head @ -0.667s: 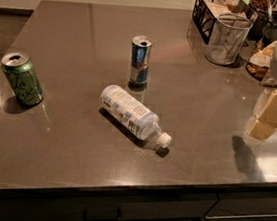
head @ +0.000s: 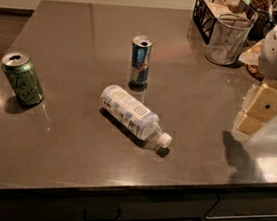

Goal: Move blue plastic bottle near green can

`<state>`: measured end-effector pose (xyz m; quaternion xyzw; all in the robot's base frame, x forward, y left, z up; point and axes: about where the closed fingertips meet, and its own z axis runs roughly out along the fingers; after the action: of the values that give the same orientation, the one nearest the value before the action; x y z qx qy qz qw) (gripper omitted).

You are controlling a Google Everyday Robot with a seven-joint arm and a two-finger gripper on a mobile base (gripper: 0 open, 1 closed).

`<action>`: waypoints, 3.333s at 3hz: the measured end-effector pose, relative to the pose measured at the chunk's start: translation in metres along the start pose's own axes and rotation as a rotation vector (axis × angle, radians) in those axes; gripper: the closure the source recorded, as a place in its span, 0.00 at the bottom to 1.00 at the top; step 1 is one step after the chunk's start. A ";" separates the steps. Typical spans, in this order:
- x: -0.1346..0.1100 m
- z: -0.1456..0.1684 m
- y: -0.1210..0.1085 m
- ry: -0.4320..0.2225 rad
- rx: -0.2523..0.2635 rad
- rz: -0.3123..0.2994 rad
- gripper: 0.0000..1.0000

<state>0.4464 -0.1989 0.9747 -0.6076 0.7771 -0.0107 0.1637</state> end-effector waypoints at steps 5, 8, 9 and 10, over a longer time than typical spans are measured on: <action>-0.140 0.079 0.061 -0.061 -0.177 0.061 0.00; -0.180 0.128 0.067 0.005 -0.225 0.024 0.00; -0.178 0.138 0.053 0.023 -0.213 0.017 0.00; -0.175 0.148 0.046 0.045 -0.202 -0.001 0.18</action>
Offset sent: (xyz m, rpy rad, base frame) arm -0.0102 0.1040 -0.0192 0.1067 0.1016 0.0323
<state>0.4789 0.0055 0.8668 -0.6212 0.7773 0.0537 0.0840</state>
